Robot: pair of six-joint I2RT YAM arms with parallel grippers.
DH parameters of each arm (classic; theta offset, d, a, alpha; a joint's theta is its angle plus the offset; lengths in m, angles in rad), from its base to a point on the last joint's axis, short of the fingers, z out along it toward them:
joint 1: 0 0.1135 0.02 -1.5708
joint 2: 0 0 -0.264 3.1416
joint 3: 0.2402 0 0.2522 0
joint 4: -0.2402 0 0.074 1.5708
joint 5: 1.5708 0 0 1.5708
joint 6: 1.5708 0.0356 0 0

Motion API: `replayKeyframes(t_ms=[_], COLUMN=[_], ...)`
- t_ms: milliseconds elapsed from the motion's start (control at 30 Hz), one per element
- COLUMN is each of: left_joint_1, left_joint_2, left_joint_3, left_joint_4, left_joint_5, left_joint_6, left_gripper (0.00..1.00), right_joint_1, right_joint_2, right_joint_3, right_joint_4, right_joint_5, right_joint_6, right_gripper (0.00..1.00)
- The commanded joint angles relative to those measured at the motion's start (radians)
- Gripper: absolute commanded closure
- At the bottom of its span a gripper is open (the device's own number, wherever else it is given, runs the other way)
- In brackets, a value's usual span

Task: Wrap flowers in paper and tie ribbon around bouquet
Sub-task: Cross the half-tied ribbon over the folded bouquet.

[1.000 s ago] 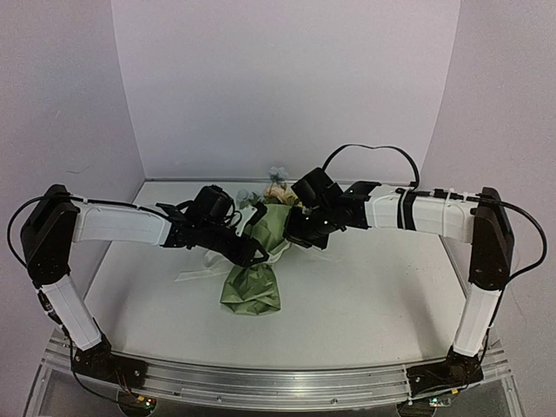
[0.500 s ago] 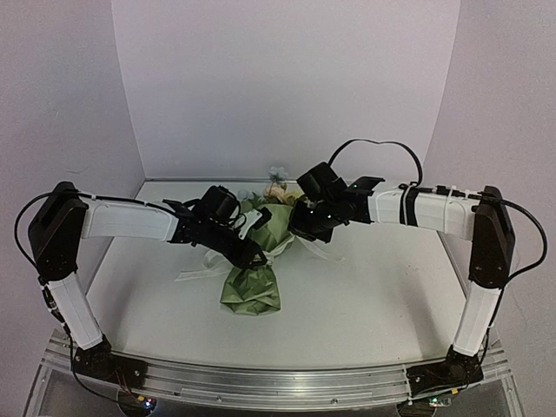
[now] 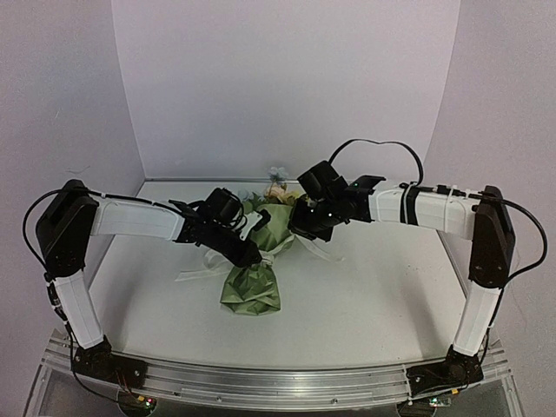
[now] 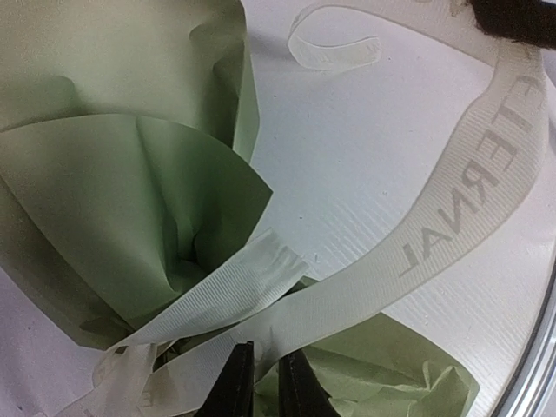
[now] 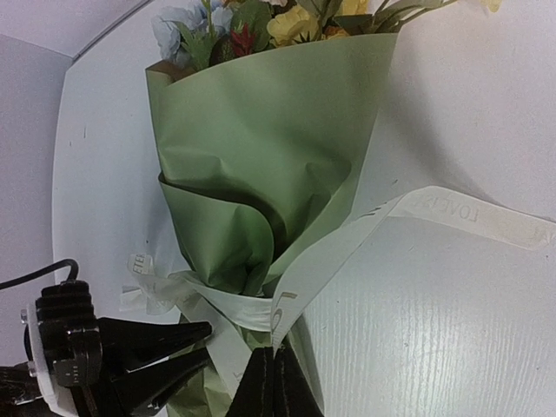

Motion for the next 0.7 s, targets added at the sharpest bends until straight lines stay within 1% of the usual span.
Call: replayKeyframes(t_ms=[0, 33, 167, 233, 300, 333, 400, 500, 567, 667], left_joint_1=[0.004, 0.004, 0.002, 0.002, 0.002, 0.002, 0.002, 0.002, 0.002, 0.002], left_joint_2=[-0.012, -0.015, -0.049, -0.075, -0.095, -0.102, -0.110, -0.122, -0.129, -0.138], left_joint_3=[0.032, 0.027, -0.018, -0.051, -0.081, -0.091, -0.108, -0.130, -0.140, -0.147], left_joint_4=[0.046, 0.051, 0.111, 0.157, 0.191, 0.199, 0.214, 0.239, 0.257, 0.277], left_joint_5=[-0.044, -0.052, -0.112, -0.135, -0.141, -0.140, -0.137, -0.131, -0.120, -0.092], left_joint_6=[-0.014, -0.017, -0.049, -0.065, -0.074, -0.075, -0.078, -0.082, -0.085, -0.086], left_gripper=[0.97, 0.99, 1.00, 1.00, 1.00, 1.00, 1.00, 1.00, 1.00, 1.00], right_joint_1=[-0.002, -0.002, 0.008, 0.020, 0.034, 0.038, 0.047, 0.056, 0.056, 0.056], right_joint_2=[-0.035, -0.040, -0.062, -0.087, -0.111, -0.120, -0.139, -0.164, -0.161, -0.117], right_joint_3=[-0.017, -0.025, -0.089, -0.156, -0.214, -0.232, -0.250, -0.237, -0.213, -0.146], right_joint_4=[0.005, 0.006, 0.036, 0.076, 0.119, 0.135, 0.145, 0.148, 0.148, 0.159], right_joint_5=[-0.003, -0.004, -0.019, -0.025, -0.033, -0.036, -0.028, -0.025, -0.043, -0.105], right_joint_6=[-0.006, -0.006, -0.030, -0.054, -0.072, -0.082, -0.111, -0.191, -0.250, -0.347], right_gripper=[1.00, 1.00, 1.00, 0.93, 0.83, 0.78, 0.71, 0.60, 0.51, 0.44])
